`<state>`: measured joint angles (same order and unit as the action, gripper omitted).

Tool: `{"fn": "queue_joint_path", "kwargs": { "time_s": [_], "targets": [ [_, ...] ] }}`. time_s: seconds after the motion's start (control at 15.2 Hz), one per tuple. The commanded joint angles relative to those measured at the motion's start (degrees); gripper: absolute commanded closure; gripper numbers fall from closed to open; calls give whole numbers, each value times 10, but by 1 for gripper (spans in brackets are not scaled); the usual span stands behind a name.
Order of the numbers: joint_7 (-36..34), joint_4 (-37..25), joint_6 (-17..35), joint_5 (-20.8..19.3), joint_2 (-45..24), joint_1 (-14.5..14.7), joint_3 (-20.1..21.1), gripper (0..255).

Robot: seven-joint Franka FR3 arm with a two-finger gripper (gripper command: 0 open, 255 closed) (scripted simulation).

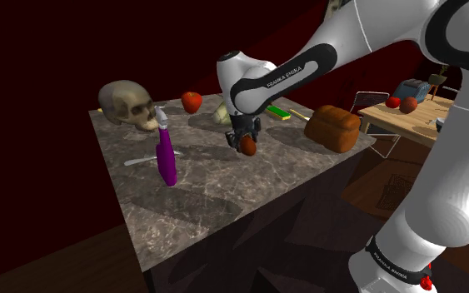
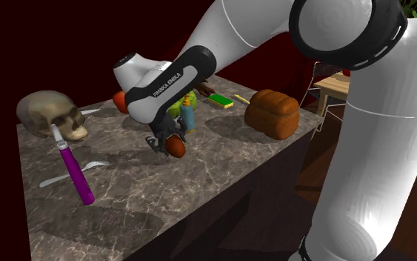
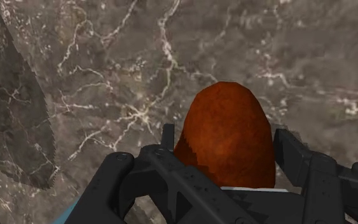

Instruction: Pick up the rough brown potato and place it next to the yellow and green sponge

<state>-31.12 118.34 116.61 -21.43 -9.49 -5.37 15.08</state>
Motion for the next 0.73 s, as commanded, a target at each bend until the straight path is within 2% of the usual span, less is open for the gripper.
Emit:
{"fn": "queue_joint_path", "kwargs": {
  "time_s": [0.0,0.66],
  "targets": [
    [5,-6,-13,5,7,0,1,255],
    [32,-43,-78,24,42,0,4,255]
  ]
}}
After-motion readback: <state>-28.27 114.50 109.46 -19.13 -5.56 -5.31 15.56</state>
